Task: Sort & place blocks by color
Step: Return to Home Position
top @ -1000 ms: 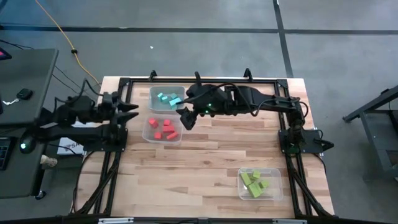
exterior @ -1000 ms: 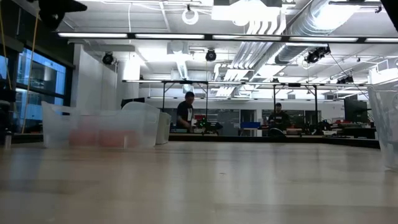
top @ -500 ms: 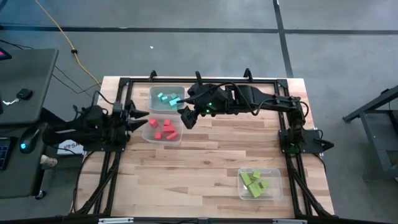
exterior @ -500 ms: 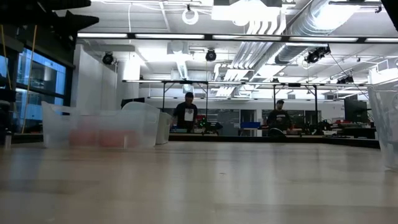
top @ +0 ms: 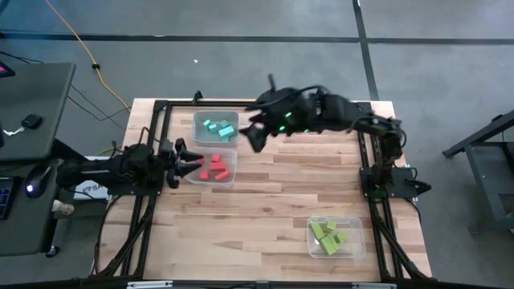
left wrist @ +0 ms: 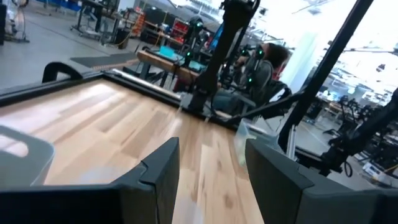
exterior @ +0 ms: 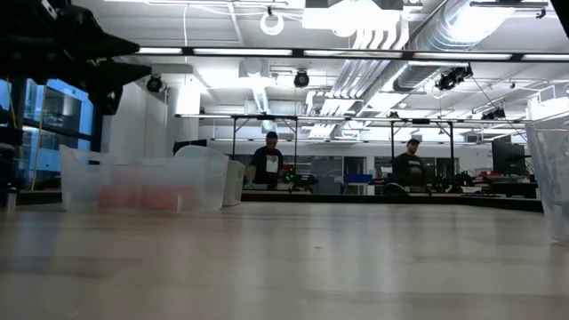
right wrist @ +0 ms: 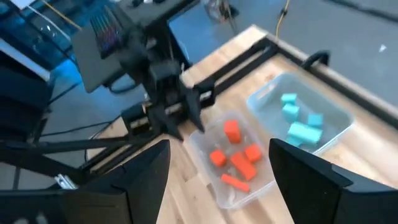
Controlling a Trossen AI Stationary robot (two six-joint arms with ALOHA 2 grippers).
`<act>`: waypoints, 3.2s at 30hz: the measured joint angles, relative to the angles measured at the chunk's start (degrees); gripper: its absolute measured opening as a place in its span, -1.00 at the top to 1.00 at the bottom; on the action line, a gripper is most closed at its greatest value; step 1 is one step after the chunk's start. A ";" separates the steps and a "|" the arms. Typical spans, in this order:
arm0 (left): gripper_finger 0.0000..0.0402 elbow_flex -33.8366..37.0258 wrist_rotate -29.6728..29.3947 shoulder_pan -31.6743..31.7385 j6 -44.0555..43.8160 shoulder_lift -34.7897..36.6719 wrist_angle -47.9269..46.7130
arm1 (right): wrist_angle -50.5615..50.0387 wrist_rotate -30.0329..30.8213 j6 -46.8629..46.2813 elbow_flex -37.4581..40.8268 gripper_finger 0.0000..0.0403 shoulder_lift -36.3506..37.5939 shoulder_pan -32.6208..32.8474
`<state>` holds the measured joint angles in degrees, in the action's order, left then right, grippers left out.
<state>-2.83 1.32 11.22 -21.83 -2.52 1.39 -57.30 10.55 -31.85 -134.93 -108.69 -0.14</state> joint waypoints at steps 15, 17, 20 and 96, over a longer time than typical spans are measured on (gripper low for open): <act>0.22 2.25 -0.66 -0.01 -4.18 -0.73 -0.49 | -14.39 19.21 11.33 0.00 -0.31 17.96 3.07; 0.22 2.23 -0.61 -0.01 -2.57 -0.87 -0.55 | -17.69 22.96 11.35 0.00 -0.31 20.28 4.85; 0.22 2.23 -0.65 -0.01 -1.53 -1.28 -0.58 | -22.87 29.28 10.75 0.47 -0.31 23.04 8.56; 0.22 2.17 -0.72 0.00 3.91 -1.40 -0.63 | 62.80 7.56 26.60 130.54 -0.31 100.45 21.55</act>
<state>-0.67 0.60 11.22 -17.93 -3.92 0.75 5.50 18.11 -5.25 -4.39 -8.24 21.41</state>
